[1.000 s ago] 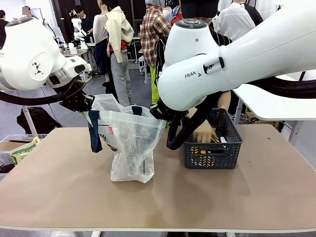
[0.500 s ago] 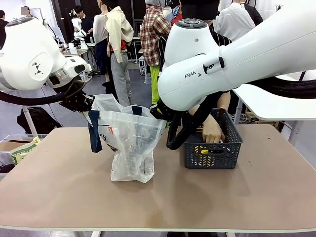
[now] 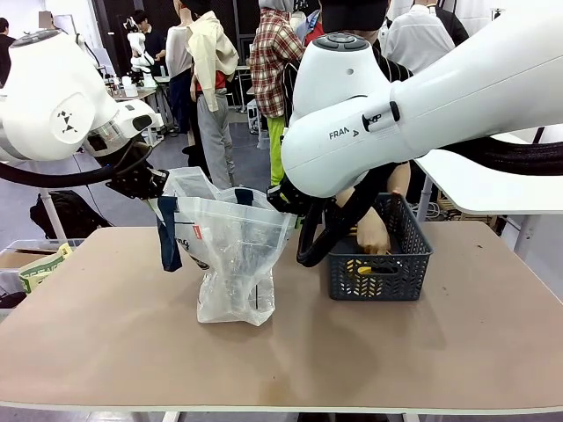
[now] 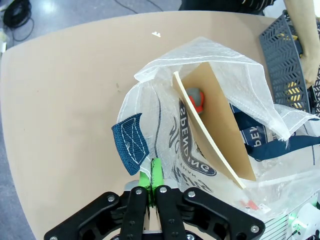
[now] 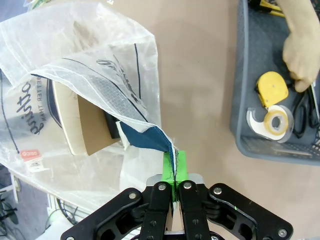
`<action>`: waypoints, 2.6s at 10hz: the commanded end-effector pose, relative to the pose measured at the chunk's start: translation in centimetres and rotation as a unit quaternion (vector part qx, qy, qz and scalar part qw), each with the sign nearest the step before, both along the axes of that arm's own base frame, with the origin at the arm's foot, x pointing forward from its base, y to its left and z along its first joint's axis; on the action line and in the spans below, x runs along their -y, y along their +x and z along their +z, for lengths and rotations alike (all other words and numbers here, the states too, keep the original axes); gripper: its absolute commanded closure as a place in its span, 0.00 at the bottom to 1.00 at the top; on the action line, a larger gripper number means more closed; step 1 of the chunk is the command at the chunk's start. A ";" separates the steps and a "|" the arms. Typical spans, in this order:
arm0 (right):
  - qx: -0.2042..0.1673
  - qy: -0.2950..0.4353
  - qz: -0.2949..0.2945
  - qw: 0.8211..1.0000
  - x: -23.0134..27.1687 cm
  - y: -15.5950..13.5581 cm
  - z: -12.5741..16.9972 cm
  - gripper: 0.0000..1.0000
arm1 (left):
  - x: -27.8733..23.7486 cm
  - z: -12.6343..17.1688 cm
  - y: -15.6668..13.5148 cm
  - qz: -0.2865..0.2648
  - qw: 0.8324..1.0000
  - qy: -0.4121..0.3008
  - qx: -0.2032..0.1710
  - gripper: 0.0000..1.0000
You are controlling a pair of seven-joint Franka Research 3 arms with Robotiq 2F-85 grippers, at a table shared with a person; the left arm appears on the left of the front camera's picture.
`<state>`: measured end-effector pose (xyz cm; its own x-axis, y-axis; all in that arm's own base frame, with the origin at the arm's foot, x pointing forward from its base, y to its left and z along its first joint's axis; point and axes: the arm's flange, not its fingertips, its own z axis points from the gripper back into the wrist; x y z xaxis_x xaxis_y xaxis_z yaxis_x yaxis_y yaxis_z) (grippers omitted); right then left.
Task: Transfer purchased items from the store into the shopping bag.
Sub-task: Move the Reusable shopping bag to the right side of the table.
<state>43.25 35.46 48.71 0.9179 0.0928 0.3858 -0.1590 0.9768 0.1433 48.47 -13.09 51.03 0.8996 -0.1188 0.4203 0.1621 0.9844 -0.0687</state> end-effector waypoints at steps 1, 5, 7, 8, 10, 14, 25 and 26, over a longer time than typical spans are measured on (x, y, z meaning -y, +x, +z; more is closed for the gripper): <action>0.000 0.000 -0.001 1.000 0.1 0.0 -0.1 1.00 | -0.3 0.1 0.0 0.004 1.000 -0.002 0.004 1.00; 0.000 0.000 -0.001 1.000 0.1 0.0 -0.1 1.00 | -0.3 0.1 0.0 0.004 1.000 -0.002 0.004 1.00; 0.000 0.000 -0.001 1.000 0.1 0.0 -0.1 1.00 | -0.3 0.1 0.0 0.004 1.000 -0.002 0.004 1.00; 0.000 0.000 -0.001 1.000 0.1 0.0 -0.1 1.00 | -0.3 0.1 0.0 0.004 1.000 -0.002 0.004 1.00; 0.000 0.000 -0.001 1.000 0.1 0.0 -0.1 1.00 | -0.3 0.1 0.0 0.004 1.000 -0.002 0.004 1.00; 0.000 0.000 -0.001 1.000 0.1 0.0 -0.1 1.00 | -0.3 0.1 0.0 0.004 1.000 -0.002 0.004 1.00; 0.000 0.000 -0.001 1.000 0.1 0.0 -0.1 1.00 | -0.3 0.1 0.0 0.004 1.000 -0.002 0.004 1.00; 0.000 0.000 -0.001 1.000 0.1 0.0 -0.1 1.00 | -0.3 0.1 0.0 0.004 1.000 -0.002 0.004 1.00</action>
<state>43.25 35.46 48.71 0.9179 0.0928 0.3858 -0.1590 0.9768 0.1433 48.47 -13.09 51.03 0.8996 -0.1188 0.4203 0.1621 0.9844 -0.0687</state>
